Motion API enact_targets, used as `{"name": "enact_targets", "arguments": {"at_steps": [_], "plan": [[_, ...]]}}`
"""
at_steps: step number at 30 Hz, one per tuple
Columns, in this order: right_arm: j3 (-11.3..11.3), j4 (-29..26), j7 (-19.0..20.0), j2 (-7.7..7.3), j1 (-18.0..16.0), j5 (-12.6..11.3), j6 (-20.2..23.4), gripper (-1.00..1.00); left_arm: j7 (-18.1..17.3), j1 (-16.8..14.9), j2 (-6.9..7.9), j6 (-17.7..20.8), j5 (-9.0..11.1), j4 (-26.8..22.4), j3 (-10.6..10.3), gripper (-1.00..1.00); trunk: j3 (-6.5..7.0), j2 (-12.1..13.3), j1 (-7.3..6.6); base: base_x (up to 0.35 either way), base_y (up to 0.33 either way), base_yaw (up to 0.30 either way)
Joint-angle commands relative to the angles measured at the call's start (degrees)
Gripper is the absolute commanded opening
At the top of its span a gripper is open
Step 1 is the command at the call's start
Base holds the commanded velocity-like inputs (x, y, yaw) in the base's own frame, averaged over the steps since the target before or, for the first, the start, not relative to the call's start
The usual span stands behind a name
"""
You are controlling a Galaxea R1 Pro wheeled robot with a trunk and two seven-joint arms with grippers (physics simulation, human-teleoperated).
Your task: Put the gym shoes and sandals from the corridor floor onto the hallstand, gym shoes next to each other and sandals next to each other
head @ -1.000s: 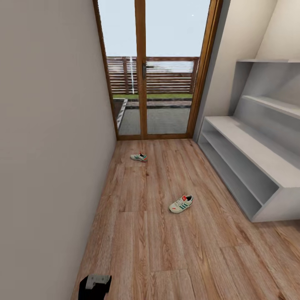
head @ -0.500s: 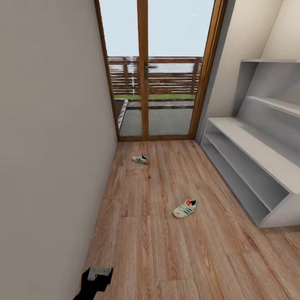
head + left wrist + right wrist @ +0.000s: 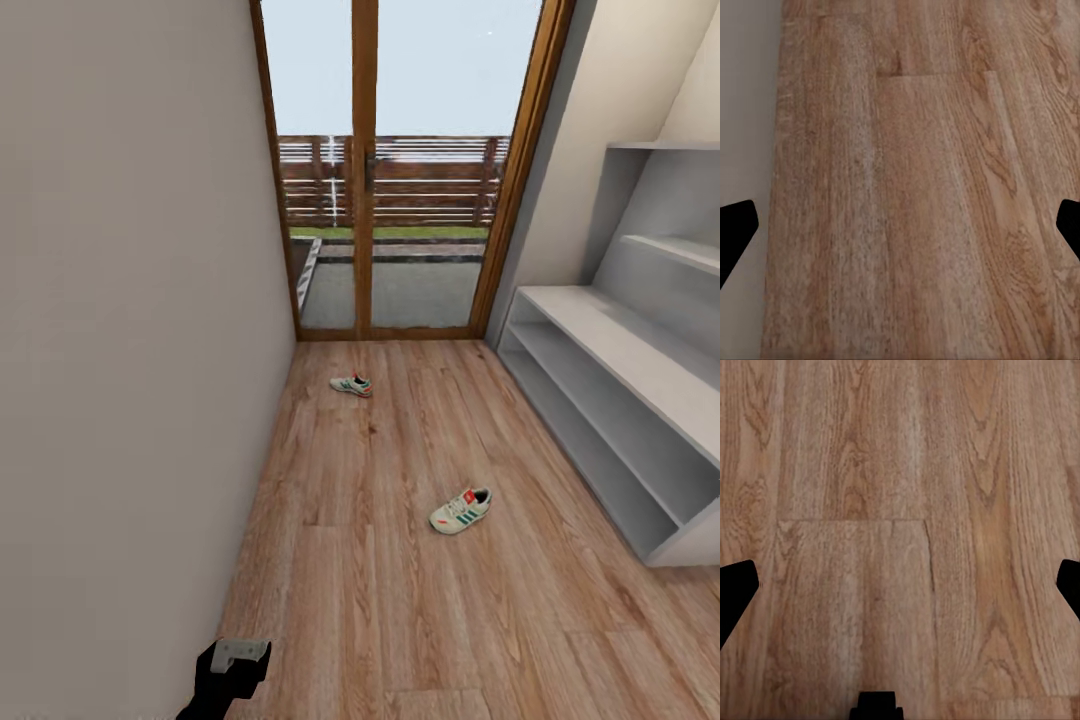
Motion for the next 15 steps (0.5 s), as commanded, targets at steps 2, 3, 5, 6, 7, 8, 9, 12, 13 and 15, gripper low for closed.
{"name": "enact_targets", "arguments": {"at_steps": [2,3,5,6,7,8,9,12,13,15], "plan": [[-0.05,0.02,-0.02,0.01,-0.02,0.03,-0.17,1.0,-0.1,-0.04,0.0,-0.19,-0.12,0.05,-0.03,1.0,-0.04,-0.02,0.0,0.008,0.001,0.07],[-0.05,0.02,-0.02,0.01,-0.02,0.03,-0.17,1.0,-0.11,-0.04,-0.02,-0.19,-0.12,0.05,-0.03,1.0,-0.04,-0.02,0.0,0.035,0.001,0.05],[-0.05,0.02,-0.02,0.01,-0.02,0.03,-0.17,1.0,-0.12,-0.05,-0.04,-0.19,-0.12,0.05,-0.03,1.0,-0.04,-0.02,0.0,0.08,0.001,0.036],[-0.05,0.02,-0.02,0.01,-0.02,0.03,-0.17,1.0,-0.12,-0.05,-0.04,-0.19,-0.12,0.05,-0.03,1.0,-0.04,-0.02,0.0,0.094,0.001,0.032],[-0.05,0.02,-0.02,0.01,-0.02,0.03,-0.17,1.0,-0.13,-0.05,-0.04,-0.19,-0.12,0.05,-0.03,1.0,-0.04,-0.02,0.0,0.127,0.0,0.026],[-0.05,0.02,-0.02,0.01,-0.02,0.03,-0.17,1.0,-0.13,-0.05,-0.05,-0.19,-0.12,0.05,-0.03,1.0,-0.04,-0.02,0.0,0.163,0.0,0.02],[-0.05,0.02,-0.02,0.01,-0.02,0.03,-0.17,1.0,-0.13,-0.05,-0.05,-0.19,-0.12,0.05,-0.03,1.0,-0.04,-0.02,0.0,0.198,0.0,0.016],[-0.05,0.02,-0.02,0.01,-0.02,0.03,-0.17,1.0,-0.14,-0.05,-0.06,-0.19,-0.12,0.05,-0.03,1.0,-0.04,-0.02,0.0,0.246,0.0,0.011],[-0.05,0.02,-0.02,0.01,-0.02,0.03,-0.17,1.0,-0.12,-0.05,-0.07,-0.19,-0.12,0.05,-0.03,1.0,-0.04,-0.02,0.0,0.28,0.0,0.007],[-0.05,0.02,-0.02,0.01,-0.02,0.03,-0.17,1.0,-0.1,-0.05,-0.07,-0.19,-0.12,0.05,-0.03,1.0,-0.04,-0.02,0.0,0.296,0.0,0.005]]}}
